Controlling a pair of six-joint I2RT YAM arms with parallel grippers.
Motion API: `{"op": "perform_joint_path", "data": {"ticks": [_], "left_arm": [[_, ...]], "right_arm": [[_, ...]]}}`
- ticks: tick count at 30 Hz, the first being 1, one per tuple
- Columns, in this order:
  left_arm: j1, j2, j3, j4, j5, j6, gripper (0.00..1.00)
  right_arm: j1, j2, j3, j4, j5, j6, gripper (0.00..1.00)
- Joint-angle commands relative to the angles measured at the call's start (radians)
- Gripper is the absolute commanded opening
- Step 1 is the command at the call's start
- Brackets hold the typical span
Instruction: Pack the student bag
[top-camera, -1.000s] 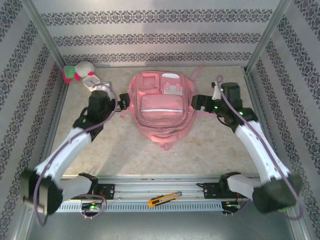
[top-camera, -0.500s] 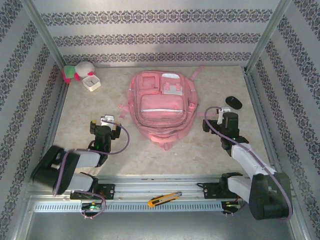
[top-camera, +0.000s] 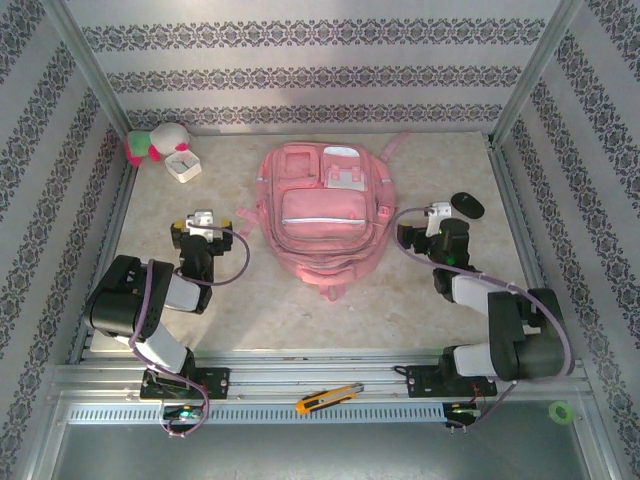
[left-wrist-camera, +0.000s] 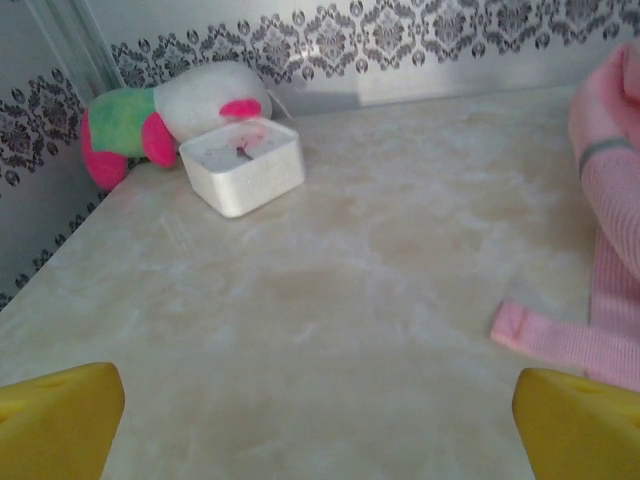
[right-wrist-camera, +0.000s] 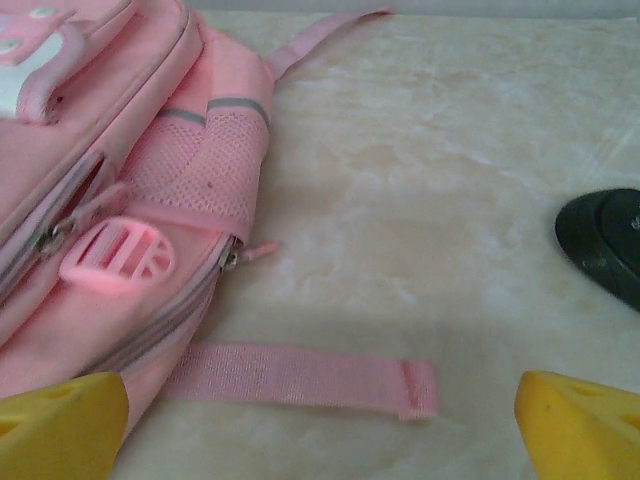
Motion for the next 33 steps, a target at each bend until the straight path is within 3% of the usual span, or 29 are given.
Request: {"op": "perform_joint_path", "data": {"ticks": [1, 3, 8, 10, 11, 15, 33], "left_arm": [[0.015, -0.011, 0.009, -0.062, 0.021, -0.042, 0.99], [0.016, -0.017, 0.008, -0.071, 0.023, -0.045, 0.99], [0.016, -0.016, 0.01, -0.074, 0.023, -0.045, 0.99], [0.015, -0.016, 0.01, -0.074, 0.023, -0.045, 0.99], [0.015, -0.015, 0.009, -0.07, 0.023, -0.044, 0.99], [0.015, -0.013, 0.009, -0.068, 0.023, -0.043, 0.99], [0.028, -0.016, 0.032, -0.123, 0.046, -0.058, 0.99]], "right_arm": [[0.012, 0.027, 0.056, 0.012, -0.011, -0.082, 0.98], [0.021, 0.047, -0.029, 0.21, 0.032, -0.076, 0.98], [0.005, 0.046, -0.089, 0.318, 0.058, -0.052, 0.98], [-0.006, 0.156, -0.12, 0.477, 0.065, -0.028, 0.98], [-0.007, 0.128, -0.076, 0.389, 0.148, -0.001, 0.98], [-0.034, 0.126, -0.057, 0.33, 0.108, 0.018, 0.98], [-0.034, 0.134, -0.062, 0.356, 0.11, 0.021, 0.98]]}}
